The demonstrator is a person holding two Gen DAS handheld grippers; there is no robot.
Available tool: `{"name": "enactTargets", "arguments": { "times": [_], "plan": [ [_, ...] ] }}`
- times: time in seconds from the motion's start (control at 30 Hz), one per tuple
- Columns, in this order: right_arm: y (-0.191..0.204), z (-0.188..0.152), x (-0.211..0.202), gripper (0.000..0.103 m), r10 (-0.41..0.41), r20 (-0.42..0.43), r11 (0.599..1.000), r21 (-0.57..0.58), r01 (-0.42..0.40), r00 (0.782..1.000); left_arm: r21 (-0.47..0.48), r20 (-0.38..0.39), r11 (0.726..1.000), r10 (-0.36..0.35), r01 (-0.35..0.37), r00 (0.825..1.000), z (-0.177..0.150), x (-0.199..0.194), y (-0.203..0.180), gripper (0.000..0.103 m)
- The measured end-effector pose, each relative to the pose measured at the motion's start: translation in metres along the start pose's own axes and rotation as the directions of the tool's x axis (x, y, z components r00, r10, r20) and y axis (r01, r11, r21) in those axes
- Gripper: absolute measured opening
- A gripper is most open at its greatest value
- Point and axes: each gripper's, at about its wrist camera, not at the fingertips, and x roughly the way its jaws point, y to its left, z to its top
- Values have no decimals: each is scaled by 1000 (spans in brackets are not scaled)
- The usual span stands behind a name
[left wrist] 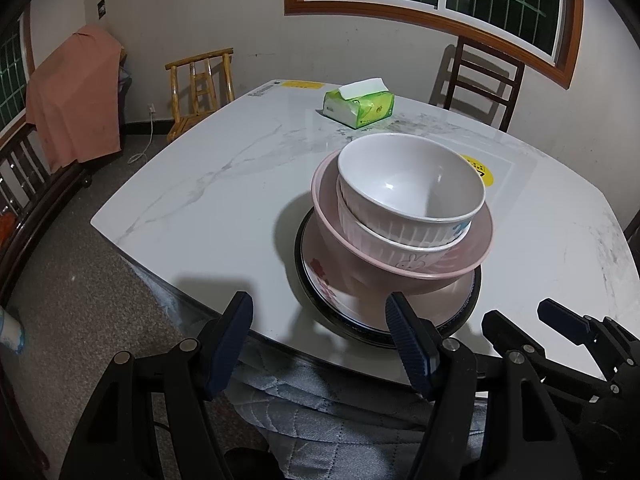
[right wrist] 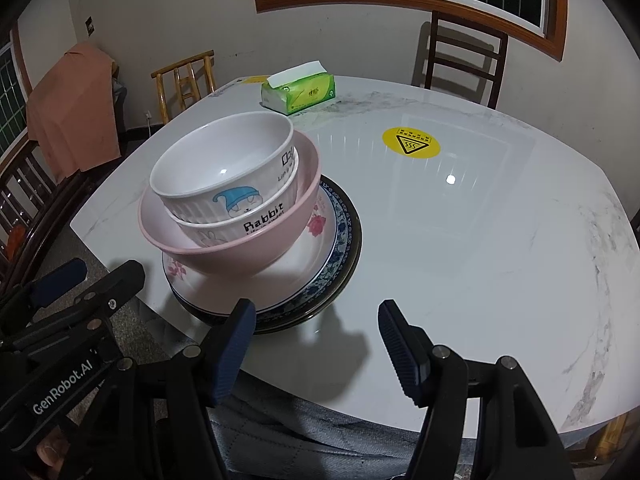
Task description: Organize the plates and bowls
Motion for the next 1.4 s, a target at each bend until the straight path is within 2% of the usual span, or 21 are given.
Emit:
{"name": "enactTargets", "arguments": {
  "times": [0.93,1.4],
  "plan": [
    [9,0,1,65,1,-10,1000,-20,-1,1000,-23,3,1000,-7,7,1000,0,-2,3,66],
    [15,-1,2,66,-4,-16,999,-38,3,1000,13,8,1000,-17,17,1000,-2,-6,2,66]
  ]
}}
